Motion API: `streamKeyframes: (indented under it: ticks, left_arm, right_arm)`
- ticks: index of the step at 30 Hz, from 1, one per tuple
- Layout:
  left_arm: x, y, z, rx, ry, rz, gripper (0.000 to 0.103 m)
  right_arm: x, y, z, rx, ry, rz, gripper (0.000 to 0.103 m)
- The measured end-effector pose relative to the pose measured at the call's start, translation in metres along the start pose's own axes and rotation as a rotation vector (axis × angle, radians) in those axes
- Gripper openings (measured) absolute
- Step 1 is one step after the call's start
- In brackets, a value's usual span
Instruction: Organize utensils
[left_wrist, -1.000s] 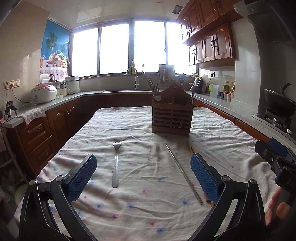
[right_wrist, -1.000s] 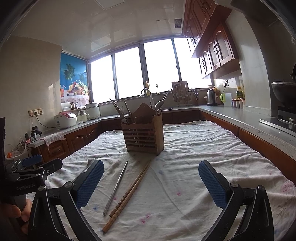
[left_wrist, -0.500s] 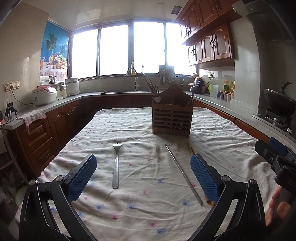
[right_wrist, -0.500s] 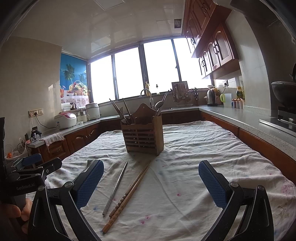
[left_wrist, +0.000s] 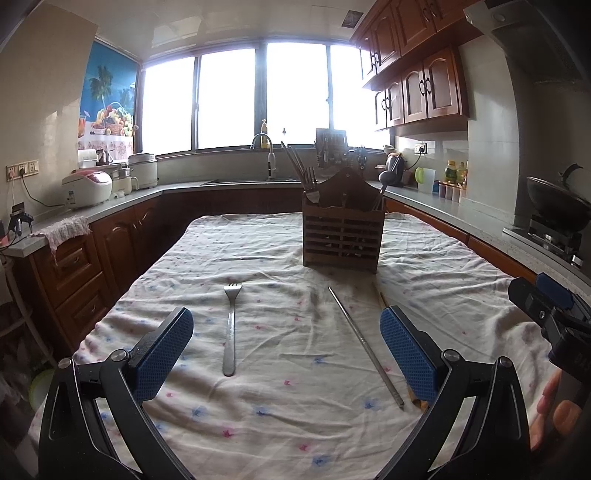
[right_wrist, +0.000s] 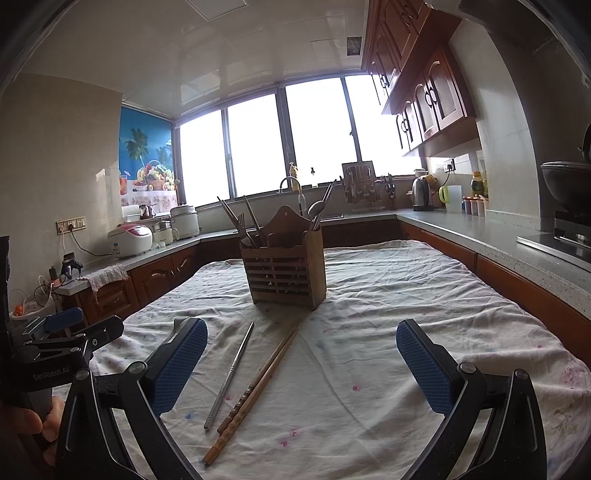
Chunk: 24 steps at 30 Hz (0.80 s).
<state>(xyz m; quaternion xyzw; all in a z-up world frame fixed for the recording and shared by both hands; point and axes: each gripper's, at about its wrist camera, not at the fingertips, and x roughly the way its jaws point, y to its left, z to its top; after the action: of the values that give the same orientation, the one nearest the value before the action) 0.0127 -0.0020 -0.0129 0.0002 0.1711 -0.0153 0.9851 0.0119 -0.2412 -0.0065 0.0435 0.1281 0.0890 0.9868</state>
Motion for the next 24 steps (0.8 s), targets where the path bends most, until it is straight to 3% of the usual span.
streamKeyframes:
  ticks: [24]
  left_arm:
    - [0.0094,0.0047,-0.0008,-0.010,0.025,-0.013,0.103]
  right_arm:
    - [0.0054,-0.0036,-0.0033,0.009,0.012,-0.008,0.103]
